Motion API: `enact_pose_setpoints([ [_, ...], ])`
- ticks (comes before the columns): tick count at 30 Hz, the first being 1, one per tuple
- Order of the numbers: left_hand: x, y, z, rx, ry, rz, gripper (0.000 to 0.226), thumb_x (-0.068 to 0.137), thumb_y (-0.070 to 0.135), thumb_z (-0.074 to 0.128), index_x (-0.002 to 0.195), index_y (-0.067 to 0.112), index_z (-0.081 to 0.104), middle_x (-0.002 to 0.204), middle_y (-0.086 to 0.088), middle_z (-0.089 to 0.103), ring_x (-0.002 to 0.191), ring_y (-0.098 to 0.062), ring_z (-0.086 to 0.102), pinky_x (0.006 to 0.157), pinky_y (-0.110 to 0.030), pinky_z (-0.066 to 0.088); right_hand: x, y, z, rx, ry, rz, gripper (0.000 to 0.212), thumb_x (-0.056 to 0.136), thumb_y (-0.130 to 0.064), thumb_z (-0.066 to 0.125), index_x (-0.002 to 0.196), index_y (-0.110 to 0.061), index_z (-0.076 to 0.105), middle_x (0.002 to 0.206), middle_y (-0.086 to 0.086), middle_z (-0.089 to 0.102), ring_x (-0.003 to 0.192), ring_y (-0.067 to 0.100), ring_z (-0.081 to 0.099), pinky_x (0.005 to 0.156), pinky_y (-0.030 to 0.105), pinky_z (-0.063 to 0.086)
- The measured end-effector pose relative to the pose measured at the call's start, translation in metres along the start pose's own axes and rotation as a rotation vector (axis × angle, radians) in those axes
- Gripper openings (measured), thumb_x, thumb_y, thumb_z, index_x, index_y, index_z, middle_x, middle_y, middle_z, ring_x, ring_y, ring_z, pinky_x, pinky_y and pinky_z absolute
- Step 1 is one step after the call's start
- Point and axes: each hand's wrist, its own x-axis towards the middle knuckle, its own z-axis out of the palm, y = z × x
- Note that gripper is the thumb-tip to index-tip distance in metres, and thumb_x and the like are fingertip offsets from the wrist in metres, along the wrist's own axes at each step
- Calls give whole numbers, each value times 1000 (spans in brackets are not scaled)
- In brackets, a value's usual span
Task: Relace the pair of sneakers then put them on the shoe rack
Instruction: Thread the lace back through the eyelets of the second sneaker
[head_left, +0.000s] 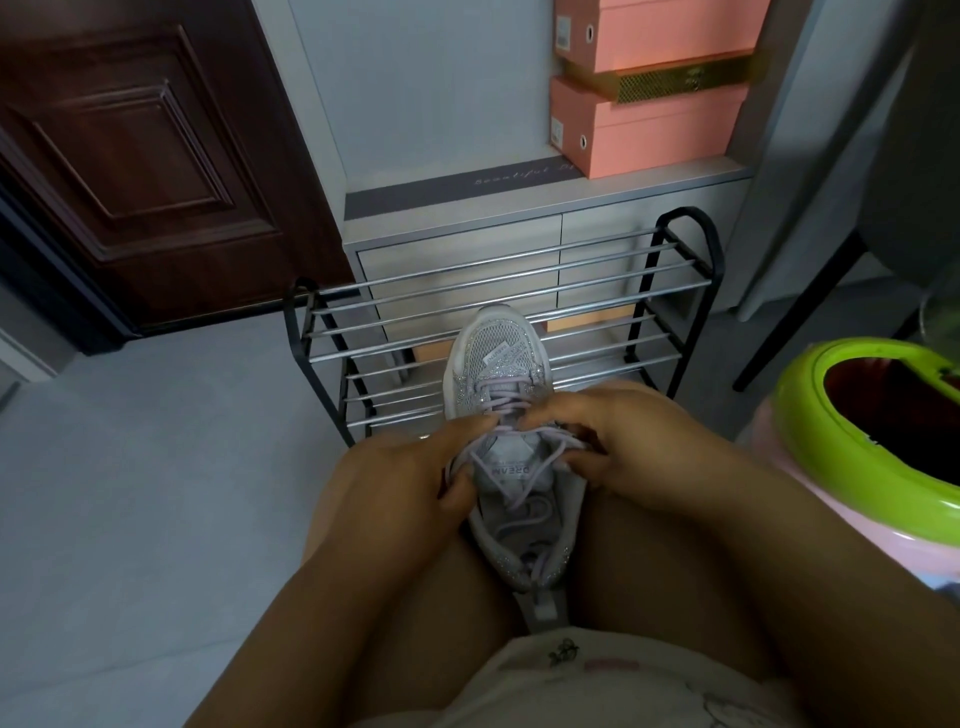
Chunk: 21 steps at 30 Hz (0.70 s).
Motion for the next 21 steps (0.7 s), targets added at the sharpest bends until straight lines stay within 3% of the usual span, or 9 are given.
enact_pose_setpoints([
  [4, 2, -1, 1, 11, -4, 1, 51, 85, 52, 39, 132, 65, 24, 98, 10, 72, 84, -8, 65, 76, -33, 54, 2, 2, 1, 42, 15, 30, 48, 78, -41, 63, 119, -57, 42, 75, -29, 49, 74, -1, 50, 71, 30, 50],
  [7, 5, 1, 0, 55, -12, -21, 50, 84, 58, 35, 131, 67, 21, 96, 12, 71, 81, -7, 65, 72, -33, 55, 4, -1, -1, 127, 13, 81, 41, 79, -39, 65, 114, -52, 47, 71, -21, 55, 63, -3, 54, 66, 33, 54],
  [9, 6, 3, -3, 71, -22, -39, 50, 83, 61, 31, 132, 65, 21, 96, 14, 70, 81, -7, 65, 71, -33, 55, 4, -2, -2, 264, 3, 111, 34, 83, -28, 67, 108, -46, 53, 73, -13, 60, 57, -1, 62, 58, 25, 56],
  [12, 11, 5, -8, 108, -74, -140, 49, 81, 64, 29, 130, 59, 29, 100, 14, 68, 86, -11, 64, 72, -35, 55, 7, -6, -5, 359, -27, 141, 27, 87, -15, 64, 106, -33, 58, 78, -9, 65, 53, -1, 63, 48, 9, 47],
  [14, 18, 7, -11, 71, -141, -233, 38, 84, 60, 36, 120, 49, 42, 95, 13, 65, 84, -11, 61, 74, -35, 54, 13, -9, -5, 348, -26, 151, 24, 88, -14, 62, 104, -31, 57, 83, -7, 67, 57, 4, 65, 52, 13, 51],
  [16, 28, 9, -14, 1, -199, -269, 20, 92, 45, 46, 108, 34, 52, 80, 11, 59, 74, -8, 57, 69, -27, 49, 23, -9, -3, 316, -18, 153, 23, 87, -14, 62, 102, -30, 56, 85, -7, 65, 65, 11, 65, 63, 27, 56],
  [19, 38, 8, -16, -82, -214, -277, 14, 96, 29, 49, 90, 19, 58, 67, 6, 63, 57, -3, 61, 54, -18, 48, 37, -6, 3, 374, -41, 174, 24, 87, -10, 63, 98, -29, 56, 79, -3, 66, 61, 17, 67, 56, 31, 58],
  [21, 39, 3, -14, -196, -209, -327, 18, 97, 22, 49, 81, 17, 57, 62, 3, 65, 47, -3, 62, 50, -21, 53, 44, -4, 7, 414, -76, 189, 21, 87, -9, 64, 99, -25, 58, 76, 5, 69, 58, 20, 68, 53, 32, 59],
])
